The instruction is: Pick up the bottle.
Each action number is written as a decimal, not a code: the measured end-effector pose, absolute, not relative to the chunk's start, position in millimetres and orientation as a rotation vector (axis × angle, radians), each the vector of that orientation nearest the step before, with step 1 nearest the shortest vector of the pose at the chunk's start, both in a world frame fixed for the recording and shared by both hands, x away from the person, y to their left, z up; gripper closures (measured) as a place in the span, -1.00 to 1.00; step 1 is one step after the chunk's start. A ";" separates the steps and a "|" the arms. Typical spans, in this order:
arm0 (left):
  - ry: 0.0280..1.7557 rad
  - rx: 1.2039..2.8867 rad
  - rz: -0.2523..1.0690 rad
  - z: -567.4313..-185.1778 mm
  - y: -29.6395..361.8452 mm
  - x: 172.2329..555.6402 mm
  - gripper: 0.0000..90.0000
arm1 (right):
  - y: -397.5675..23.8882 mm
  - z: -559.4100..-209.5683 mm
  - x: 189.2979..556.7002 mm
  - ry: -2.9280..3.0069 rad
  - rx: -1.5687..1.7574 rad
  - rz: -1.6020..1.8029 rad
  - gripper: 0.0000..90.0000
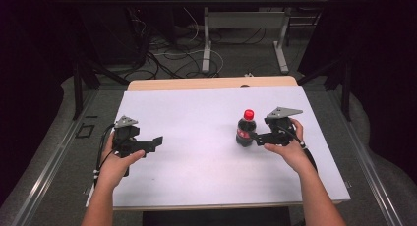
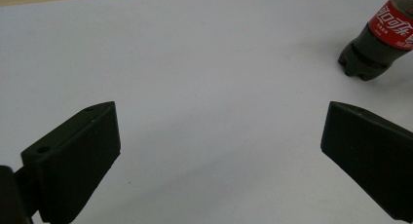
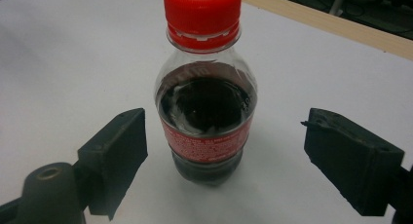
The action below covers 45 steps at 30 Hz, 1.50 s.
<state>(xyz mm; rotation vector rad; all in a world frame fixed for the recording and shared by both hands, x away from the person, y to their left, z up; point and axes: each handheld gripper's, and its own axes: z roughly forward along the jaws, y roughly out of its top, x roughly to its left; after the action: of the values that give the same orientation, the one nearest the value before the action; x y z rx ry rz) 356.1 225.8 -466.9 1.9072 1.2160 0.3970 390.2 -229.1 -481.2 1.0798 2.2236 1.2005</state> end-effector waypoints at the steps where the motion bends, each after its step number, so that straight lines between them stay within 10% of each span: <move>1: 1.208 1.914 0.404 -466.7 225.9 356.1 -0.98 | -227.4 -482.8 392.1 2.231 1.070 1.185 -0.66; 45: 1.208 1.940 0.401 -471.6 219.7 356.1 -0.98 | -206.9 -512.8 409.5 2.285 1.057 1.154 -0.33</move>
<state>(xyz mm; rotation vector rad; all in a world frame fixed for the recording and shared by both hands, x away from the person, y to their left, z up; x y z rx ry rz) 356.1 219.7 -471.6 1.9396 1.2075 0.4009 409.5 -206.9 -512.8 1.0566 2.2850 1.1542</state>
